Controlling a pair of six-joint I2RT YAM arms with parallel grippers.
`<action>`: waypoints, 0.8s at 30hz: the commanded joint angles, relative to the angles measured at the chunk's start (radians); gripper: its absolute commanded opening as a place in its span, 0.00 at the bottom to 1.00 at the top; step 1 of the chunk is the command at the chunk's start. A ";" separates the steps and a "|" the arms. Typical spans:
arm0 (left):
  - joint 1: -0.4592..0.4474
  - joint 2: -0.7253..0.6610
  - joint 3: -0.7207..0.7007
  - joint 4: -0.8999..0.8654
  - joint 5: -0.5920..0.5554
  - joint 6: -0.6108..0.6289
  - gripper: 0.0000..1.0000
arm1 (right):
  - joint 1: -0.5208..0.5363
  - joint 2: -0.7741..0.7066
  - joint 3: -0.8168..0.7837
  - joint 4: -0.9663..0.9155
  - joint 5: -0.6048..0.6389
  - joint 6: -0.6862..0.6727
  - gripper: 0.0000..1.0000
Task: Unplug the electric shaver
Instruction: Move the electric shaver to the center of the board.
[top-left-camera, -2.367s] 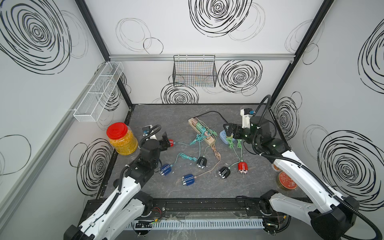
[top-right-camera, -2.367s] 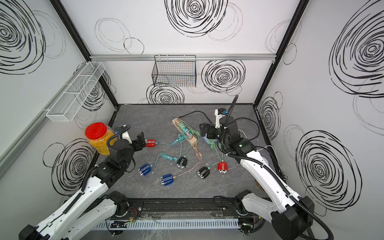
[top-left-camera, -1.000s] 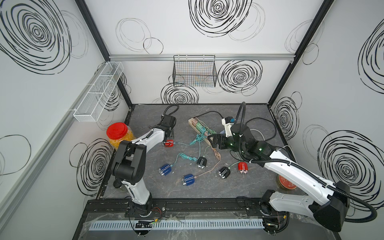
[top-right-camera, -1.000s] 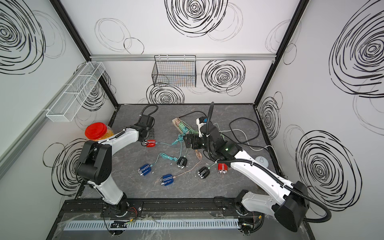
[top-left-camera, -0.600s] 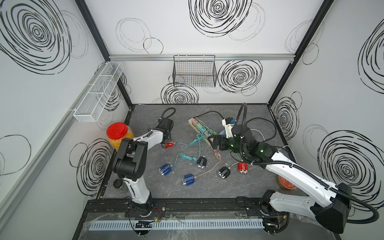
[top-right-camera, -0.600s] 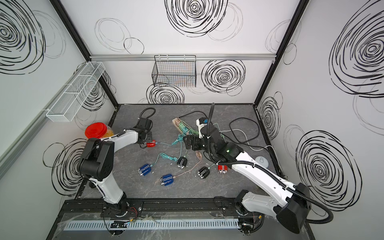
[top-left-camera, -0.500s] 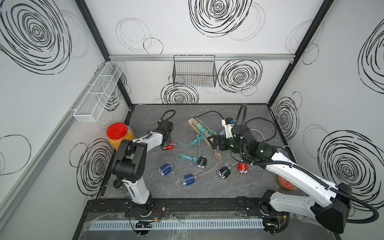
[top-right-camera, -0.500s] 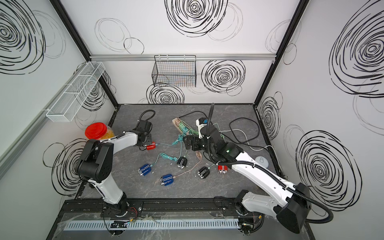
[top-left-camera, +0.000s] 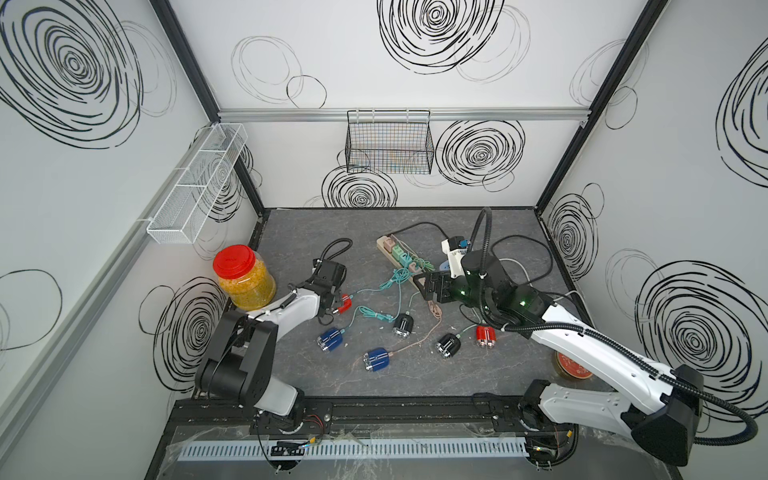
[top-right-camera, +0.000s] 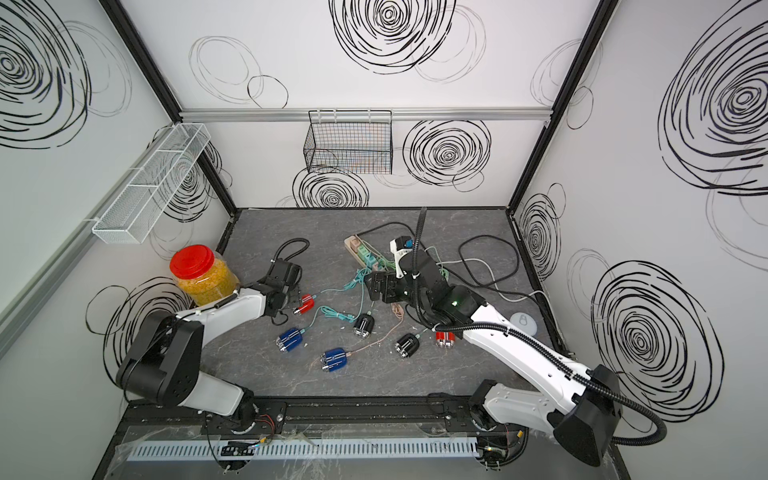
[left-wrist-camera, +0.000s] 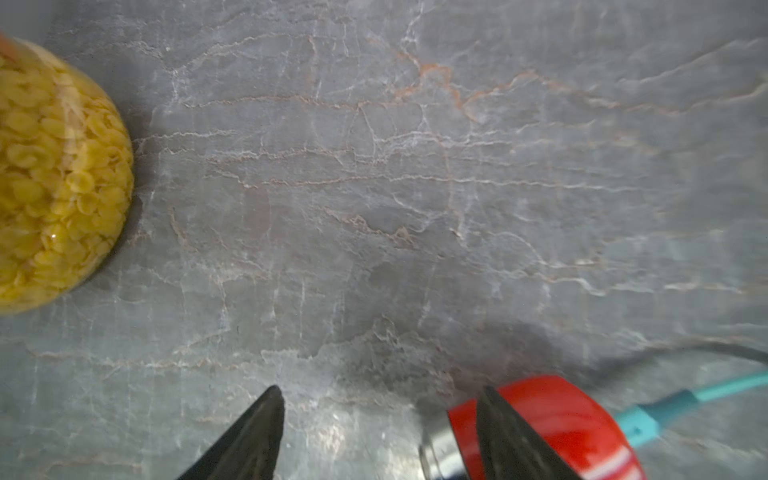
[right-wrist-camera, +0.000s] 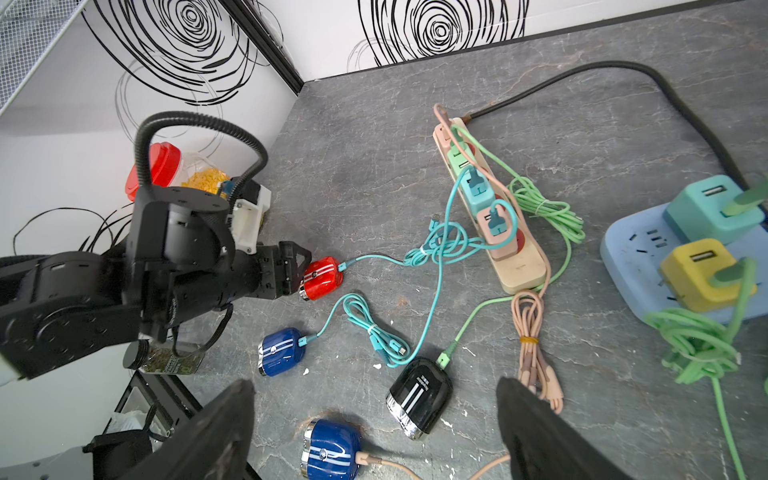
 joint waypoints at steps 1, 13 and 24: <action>-0.052 -0.137 0.015 -0.014 -0.080 -0.001 0.79 | 0.013 0.007 0.013 0.012 -0.006 0.014 0.94; -0.100 -0.009 0.369 -0.434 -0.070 0.419 0.80 | 0.018 0.018 -0.002 0.037 0.013 0.027 0.94; -0.207 0.066 0.263 -0.416 -0.047 0.501 0.75 | 0.017 0.027 -0.020 0.067 0.008 0.027 0.95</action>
